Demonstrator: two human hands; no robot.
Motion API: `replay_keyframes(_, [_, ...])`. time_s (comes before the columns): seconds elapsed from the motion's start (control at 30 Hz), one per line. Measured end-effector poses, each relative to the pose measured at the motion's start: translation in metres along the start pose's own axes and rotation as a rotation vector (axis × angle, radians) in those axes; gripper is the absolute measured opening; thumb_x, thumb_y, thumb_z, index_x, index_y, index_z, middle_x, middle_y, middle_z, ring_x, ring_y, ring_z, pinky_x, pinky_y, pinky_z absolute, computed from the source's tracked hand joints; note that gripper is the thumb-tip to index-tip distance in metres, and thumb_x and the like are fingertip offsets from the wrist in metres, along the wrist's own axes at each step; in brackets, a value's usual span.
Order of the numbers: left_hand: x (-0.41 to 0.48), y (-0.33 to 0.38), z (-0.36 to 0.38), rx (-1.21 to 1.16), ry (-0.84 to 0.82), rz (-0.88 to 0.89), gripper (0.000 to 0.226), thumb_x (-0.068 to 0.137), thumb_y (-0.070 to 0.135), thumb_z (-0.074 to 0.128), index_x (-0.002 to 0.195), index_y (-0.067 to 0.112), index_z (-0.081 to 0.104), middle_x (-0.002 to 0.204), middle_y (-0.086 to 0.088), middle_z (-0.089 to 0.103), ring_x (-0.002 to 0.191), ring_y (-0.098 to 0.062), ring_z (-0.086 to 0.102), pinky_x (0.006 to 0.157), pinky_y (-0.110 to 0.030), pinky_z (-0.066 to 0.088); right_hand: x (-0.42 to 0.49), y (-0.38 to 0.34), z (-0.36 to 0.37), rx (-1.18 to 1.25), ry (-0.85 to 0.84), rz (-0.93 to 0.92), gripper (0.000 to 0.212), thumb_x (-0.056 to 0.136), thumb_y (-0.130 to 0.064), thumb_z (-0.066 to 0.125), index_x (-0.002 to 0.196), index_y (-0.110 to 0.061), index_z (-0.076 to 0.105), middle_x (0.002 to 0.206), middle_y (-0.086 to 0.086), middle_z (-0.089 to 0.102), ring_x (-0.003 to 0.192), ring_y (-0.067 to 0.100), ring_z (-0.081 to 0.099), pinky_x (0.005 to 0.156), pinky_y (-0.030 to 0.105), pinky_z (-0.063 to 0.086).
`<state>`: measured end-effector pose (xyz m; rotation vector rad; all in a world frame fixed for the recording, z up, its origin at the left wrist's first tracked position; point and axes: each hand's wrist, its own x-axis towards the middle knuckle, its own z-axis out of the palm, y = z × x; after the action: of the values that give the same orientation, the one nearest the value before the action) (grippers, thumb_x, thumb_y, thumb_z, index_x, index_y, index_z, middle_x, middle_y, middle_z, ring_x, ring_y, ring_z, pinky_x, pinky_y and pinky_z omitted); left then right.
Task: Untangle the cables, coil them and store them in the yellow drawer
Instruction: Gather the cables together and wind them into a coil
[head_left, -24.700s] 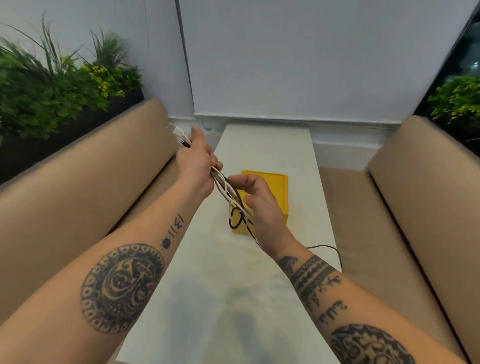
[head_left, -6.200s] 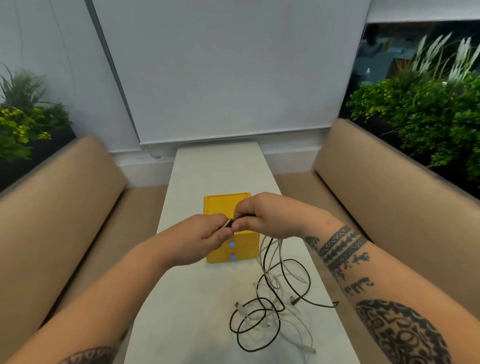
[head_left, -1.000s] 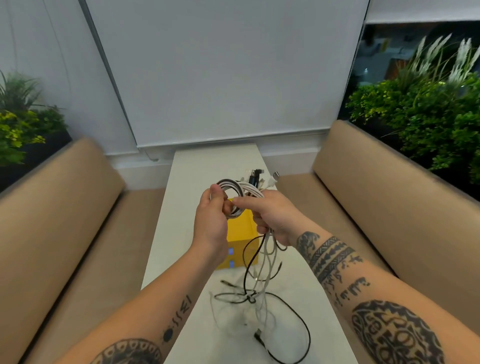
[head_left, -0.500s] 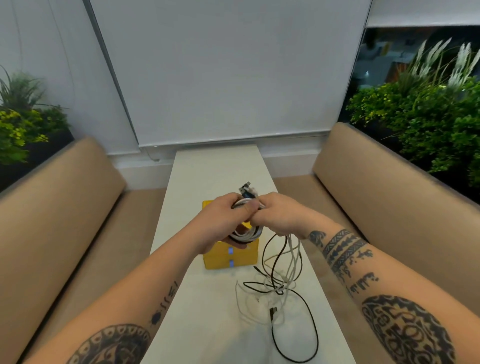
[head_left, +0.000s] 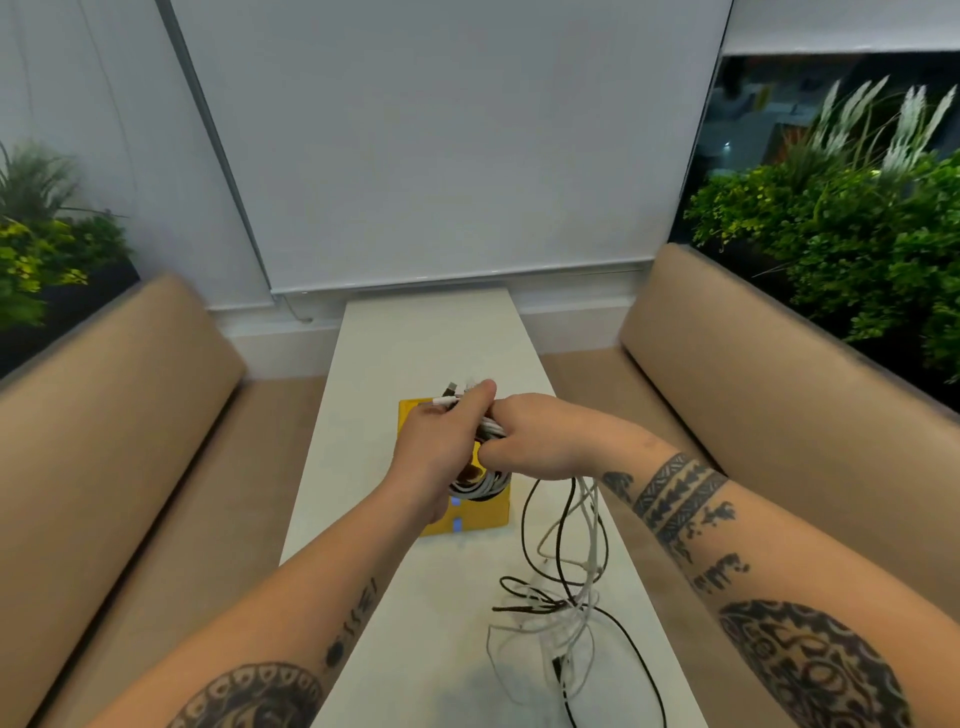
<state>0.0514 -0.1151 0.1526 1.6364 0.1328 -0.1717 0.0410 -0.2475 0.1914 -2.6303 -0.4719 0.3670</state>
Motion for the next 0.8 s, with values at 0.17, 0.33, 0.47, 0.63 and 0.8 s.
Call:
replay_keyframes(0.17, [0.006,0.008,-0.007,-0.077,0.079,-0.006,0.031,0.086,0.039,0.064,0.076,0.01,0.063,0.058,-0.004,0.044,0.05,-0.019,0.034,0.051,-0.028,0.03,0.004,0.028,0.005,0.55,0.05,-0.052,0.039,0.092,-0.042,0.063,0.088,-0.004,0.058,0.062,-0.003,0.047,0.055,0.018,0.039,0.054,0.032,0.036])
replay_keyframes(0.33, [0.01,0.014,-0.014,-0.177,0.033,-0.031,0.029,0.091,0.038,0.062,0.071,0.017,0.059,0.053,-0.001,0.04,0.043,-0.017,0.03,0.046,-0.025,0.032,0.003,0.042,0.0,0.696,0.078,-0.056,0.039,0.099,-0.052,0.051,0.084,-0.019,0.065,0.059,-0.01,0.042,0.054,0.013,0.037,0.058,0.032,0.039])
replay_keyframes(0.47, [0.01,0.015,-0.013,-0.296,-0.06,0.078,0.034,0.095,0.033,0.06,0.064,0.018,0.06,0.054,-0.004,0.043,0.046,-0.019,0.035,0.044,-0.024,0.034,0.002,0.04,-0.001,1.158,-0.172,0.075,0.048,0.094,-0.059,0.049,0.067,-0.02,0.055,0.051,-0.008,0.029,0.043,0.01,0.027,0.055,0.029,0.034])
replay_keyframes(0.63, [0.003,0.015,0.0,-0.434,-0.192,0.314,0.029,0.071,0.042,0.069,0.064,0.015,0.059,0.068,-0.008,0.041,0.058,-0.019,0.044,0.054,-0.027,0.035,0.005,0.047,0.02,1.718,-0.984,-0.134,0.051,0.1,-0.054,0.047,0.078,-0.011,0.063,0.048,-0.01,0.017,0.039,0.009,0.025,0.05,0.022,0.039])
replay_keyframes(0.8, [0.003,0.011,0.008,-0.676,-0.174,0.215,0.031,0.078,0.044,0.068,0.066,0.018,0.057,0.061,-0.001,0.04,0.051,-0.015,0.043,0.053,-0.027,0.038,0.001,0.039,0.018,1.472,-0.756,-0.148,0.063,0.083,-0.079,0.039,0.057,-0.025,0.058,0.045,-0.013,0.023,0.034,0.006,0.03,0.048,0.02,0.041])
